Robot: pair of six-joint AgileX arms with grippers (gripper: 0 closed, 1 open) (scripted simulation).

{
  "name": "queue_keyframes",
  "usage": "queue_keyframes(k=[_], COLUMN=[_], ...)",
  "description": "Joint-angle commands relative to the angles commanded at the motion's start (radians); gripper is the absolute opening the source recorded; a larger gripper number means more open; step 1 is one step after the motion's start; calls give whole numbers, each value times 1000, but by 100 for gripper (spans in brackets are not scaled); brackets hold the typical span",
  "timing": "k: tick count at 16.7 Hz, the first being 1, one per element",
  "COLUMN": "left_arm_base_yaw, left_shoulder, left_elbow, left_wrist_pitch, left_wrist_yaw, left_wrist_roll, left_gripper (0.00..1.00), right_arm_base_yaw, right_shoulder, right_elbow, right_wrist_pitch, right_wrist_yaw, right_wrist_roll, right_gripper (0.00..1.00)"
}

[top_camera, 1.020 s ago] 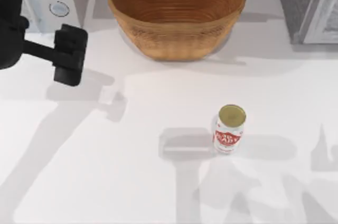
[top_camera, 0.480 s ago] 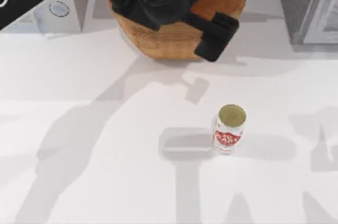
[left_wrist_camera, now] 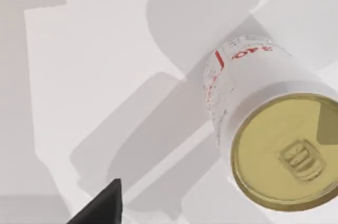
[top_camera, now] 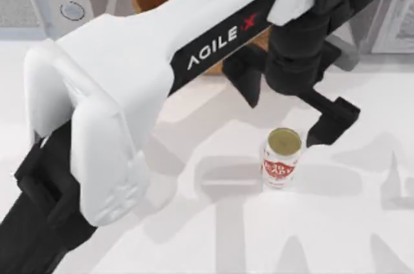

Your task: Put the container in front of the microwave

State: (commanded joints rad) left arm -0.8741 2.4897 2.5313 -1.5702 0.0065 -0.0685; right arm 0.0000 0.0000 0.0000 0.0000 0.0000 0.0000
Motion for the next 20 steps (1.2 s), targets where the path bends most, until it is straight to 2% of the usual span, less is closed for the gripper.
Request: queue_keyframes(k=[3,10,17,20], left_arm_base_yaw=[-18,-15,-16,-17], left_shoulder=[64,60,9,1], left_elbow=[61,43,-249,-296], left_wrist_pitch=[-39,-22,210,255], left_wrist_yaw=[0,0,-1,-1], left_wrist_roll=[-6,-4,-4,-5], left_gripper=[100,100,100,100], right_arm_base_yaw=[0,0,0,0], right_shoulder=[0,0,0,0], right_elbow=[0,0,0,0], right_wrist_pitch=[0,0,0,0], right_wrist_yaw=[0,0,0,0], right_wrist_roll=[0,0,0,0], right_gripper=[100,100,100,100])
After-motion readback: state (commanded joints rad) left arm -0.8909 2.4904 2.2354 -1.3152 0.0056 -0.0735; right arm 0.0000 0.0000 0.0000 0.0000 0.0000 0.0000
